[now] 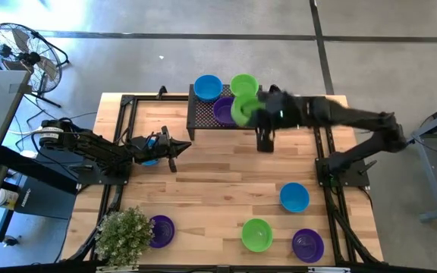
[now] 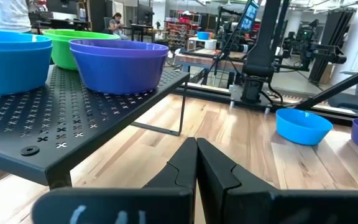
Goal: Pick & Place Mini bowls
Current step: Stack the top green bowl on the green bowl on the shelf
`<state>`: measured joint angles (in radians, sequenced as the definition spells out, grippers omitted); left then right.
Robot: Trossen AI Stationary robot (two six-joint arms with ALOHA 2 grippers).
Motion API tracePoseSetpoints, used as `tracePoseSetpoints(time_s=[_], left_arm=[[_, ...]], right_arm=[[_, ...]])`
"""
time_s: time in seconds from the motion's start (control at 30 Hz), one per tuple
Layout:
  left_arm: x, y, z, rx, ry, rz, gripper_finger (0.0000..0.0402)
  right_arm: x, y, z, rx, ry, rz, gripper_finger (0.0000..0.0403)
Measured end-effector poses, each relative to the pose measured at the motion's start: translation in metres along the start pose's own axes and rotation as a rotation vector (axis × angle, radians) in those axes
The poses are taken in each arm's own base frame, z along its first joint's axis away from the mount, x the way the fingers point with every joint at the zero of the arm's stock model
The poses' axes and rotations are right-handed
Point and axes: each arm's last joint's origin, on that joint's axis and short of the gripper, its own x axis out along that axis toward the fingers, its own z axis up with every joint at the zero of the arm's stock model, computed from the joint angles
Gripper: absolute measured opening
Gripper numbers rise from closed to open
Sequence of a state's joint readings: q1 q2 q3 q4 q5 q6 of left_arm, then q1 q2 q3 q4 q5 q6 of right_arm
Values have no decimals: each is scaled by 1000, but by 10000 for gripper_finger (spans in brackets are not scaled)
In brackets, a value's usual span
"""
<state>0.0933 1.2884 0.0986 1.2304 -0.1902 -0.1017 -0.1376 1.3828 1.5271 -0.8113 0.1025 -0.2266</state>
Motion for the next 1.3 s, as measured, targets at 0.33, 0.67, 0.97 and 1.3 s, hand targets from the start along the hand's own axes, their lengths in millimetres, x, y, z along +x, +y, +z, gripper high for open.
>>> tracePoseSetpoints(time_s=[0.33,0.67,0.97,1.3], left_arm=[[0,0,-1,3,13,2,0],[0,0,-3,6,28,7,0],[0,0,-3,6,29,8,0],[0,0,-3,7,32,9,0]], right_arm=[[28,-104,9,-7,243,-38,4],[86,-163,-29,88,384,17,6],[107,-170,-38,112,398,55,2],[123,-172,-46,119,445,47,3]])
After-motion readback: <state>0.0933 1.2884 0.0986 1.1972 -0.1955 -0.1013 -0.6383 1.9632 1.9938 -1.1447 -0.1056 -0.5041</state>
